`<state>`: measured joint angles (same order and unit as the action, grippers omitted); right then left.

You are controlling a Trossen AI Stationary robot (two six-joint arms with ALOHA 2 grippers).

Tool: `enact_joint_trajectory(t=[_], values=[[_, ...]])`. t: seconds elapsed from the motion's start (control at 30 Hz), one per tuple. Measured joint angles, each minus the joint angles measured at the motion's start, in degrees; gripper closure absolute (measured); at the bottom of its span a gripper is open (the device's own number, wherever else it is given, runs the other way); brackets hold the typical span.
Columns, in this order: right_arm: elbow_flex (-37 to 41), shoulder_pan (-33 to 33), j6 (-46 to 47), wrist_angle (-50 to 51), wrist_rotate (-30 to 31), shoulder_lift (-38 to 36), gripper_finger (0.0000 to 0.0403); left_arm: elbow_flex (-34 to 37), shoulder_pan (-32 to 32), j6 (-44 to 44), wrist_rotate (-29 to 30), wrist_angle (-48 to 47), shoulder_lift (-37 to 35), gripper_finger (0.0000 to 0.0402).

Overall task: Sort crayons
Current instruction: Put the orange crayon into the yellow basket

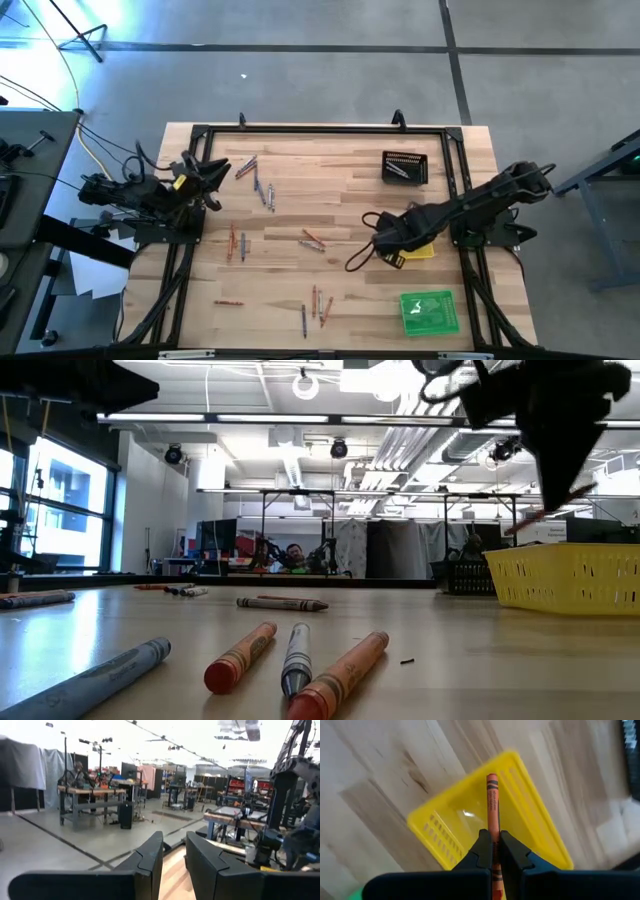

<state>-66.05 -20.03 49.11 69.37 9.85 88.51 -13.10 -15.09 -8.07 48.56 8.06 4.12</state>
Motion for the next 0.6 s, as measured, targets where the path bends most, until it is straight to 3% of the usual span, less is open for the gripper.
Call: enact_joint_trajectory(t=[0.17,0.43,0.6], values=[[6.0,0.0,3.9,-4.9,-5.7,0.0,0.0402,0.0,0.0,-3.4,0.0,3.0,0.0,0.0328],[10.8,-0.3,7.7,-8.7,-5.5,0.0,0.0398,0.0,0.0,-6.6,0.0,5.6,0.0,0.0328],[10.6,-0.3,9.1,-8.7,-5.6,0.0,0.0361,0.0,0.0,-7.1,0.0,5.6,0.0,0.0328]])
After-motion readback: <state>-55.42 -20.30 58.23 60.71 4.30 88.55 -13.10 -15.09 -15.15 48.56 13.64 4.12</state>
